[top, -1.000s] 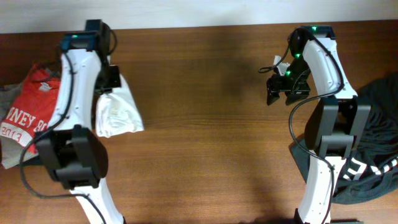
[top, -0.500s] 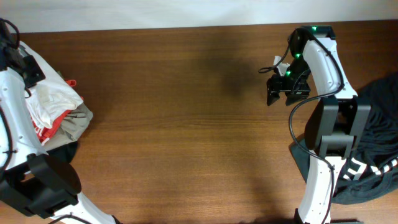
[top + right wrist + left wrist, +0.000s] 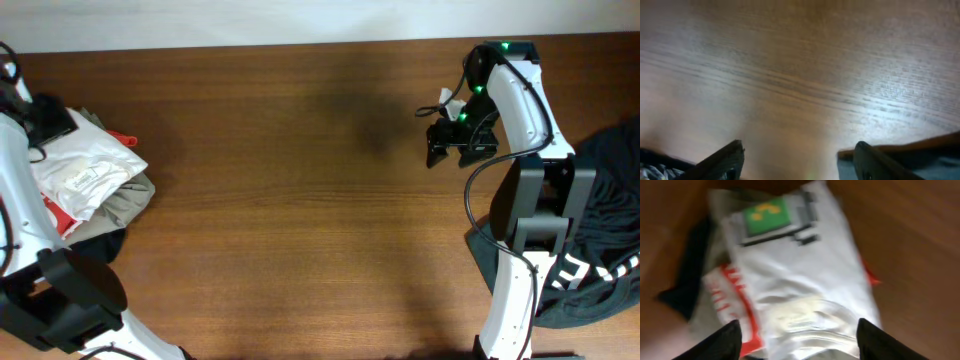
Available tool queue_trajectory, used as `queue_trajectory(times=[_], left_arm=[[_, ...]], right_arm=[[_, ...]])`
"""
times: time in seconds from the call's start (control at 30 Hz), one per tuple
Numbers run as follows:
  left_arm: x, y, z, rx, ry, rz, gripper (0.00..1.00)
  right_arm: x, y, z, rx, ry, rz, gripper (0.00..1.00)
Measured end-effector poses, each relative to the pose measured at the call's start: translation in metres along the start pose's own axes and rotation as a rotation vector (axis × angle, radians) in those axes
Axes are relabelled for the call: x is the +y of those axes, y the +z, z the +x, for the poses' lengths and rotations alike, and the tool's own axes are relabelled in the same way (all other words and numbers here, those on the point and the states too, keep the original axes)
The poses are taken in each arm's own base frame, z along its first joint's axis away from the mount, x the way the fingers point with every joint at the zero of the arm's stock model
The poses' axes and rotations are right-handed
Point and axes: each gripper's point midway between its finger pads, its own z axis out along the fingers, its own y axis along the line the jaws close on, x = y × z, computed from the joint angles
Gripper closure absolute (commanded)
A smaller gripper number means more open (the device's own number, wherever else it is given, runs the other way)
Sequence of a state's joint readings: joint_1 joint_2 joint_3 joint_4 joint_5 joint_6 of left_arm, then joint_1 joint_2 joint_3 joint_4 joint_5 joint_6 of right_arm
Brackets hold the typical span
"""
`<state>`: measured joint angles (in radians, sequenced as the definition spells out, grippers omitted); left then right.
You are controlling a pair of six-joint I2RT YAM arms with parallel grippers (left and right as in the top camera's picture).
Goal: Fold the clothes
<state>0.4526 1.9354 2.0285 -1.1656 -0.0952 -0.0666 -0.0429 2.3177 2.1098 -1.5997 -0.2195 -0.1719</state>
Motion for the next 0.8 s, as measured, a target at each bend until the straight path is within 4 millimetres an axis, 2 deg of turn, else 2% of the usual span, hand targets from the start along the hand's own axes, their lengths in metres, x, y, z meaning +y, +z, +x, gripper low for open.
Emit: queue_trajectory(times=[0.03, 0.1, 0.13, 0.17, 0.2, 0.23, 0.3, 0.37, 0.43, 0.5, 0.57, 0.6, 0.63, 0.67, 0.73, 0.8], left_arm=[[-0.013, -0.001, 0.001, 0.002, 0.024, 0.047, 0.23], [-0.061, -0.006, 0.006, 0.002, 0.129, 0.135, 0.17], [-0.099, -0.012, 0.013, -0.001, 0.217, 0.187, 0.13], [-0.128, -0.018, 0.021, -0.002, 0.286, 0.227, 0.13], [-0.17, -0.029, 0.037, 0.003, 0.38, 0.284, 0.13], [-0.196, -0.037, 0.053, 0.019, 0.45, 0.322, 0.03], [-0.21, -0.042, 0.087, 0.121, 0.533, 0.329, 0.01], [-0.2, -0.038, 0.126, 0.29, 0.595, 0.282, 0.01], [-0.177, -0.041, 0.154, 0.446, 0.603, 0.226, 0.01], [-0.167, -0.047, 0.166, 0.516, 0.594, 0.201, 0.01], [-0.16, -0.046, 0.178, 0.572, 0.572, 0.174, 0.01], [-0.155, -0.041, 0.189, 0.614, 0.563, 0.154, 0.01], [-0.147, -0.034, 0.202, 0.657, 0.555, 0.119, 0.01], [-0.135, -0.029, 0.222, 0.715, 0.543, 0.074, 0.01], [-0.126, -0.019, 0.236, 0.674, 0.519, 0.061, 0.01], [-0.121, -0.029, 0.235, 0.517, 0.487, 0.096, 0.01]], right_arm=[[0.003, 0.0, -0.004, -0.016, -0.002, -0.021, 0.01], [0.016, -0.001, -0.017, -0.076, -0.021, -0.094, 0.01], [0.019, -0.002, -0.019, -0.084, -0.023, -0.116, 0.01], [0.022, -0.002, -0.019, -0.087, -0.023, -0.133, 0.01], [0.024, -0.003, -0.019, -0.087, -0.023, -0.143, 0.01], [0.023, -0.003, -0.015, -0.072, -0.009, -0.155, 0.01], [0.017, -0.007, -0.004, -0.039, 0.03, -0.174, 0.01], [-0.006, -0.015, 0.016, 0.013, 0.131, -0.206, 0.01], [-0.024, -0.021, 0.02, -0.003, 0.183, -0.216, 0.01], [-0.021, -0.022, 0.028, 0.009, 0.188, -0.213, 0.01], [-0.009, -0.021, 0.049, 0.048, 0.168, -0.175, 0.02], [-0.005, -0.022, 0.059, 0.058, 0.157, -0.155, 0.01], [0.001, -0.021, 0.08, 0.085, 0.153, -0.14, 0.01], [0.002, -0.021, 0.085, 0.067, 0.147, -0.128, 0.01], [0.001, -0.022, 0.087, -0.034, 0.125, -0.097, 0.01], [0.002, -0.031, 0.087, -0.187, 0.094, -0.062, 0.01]])
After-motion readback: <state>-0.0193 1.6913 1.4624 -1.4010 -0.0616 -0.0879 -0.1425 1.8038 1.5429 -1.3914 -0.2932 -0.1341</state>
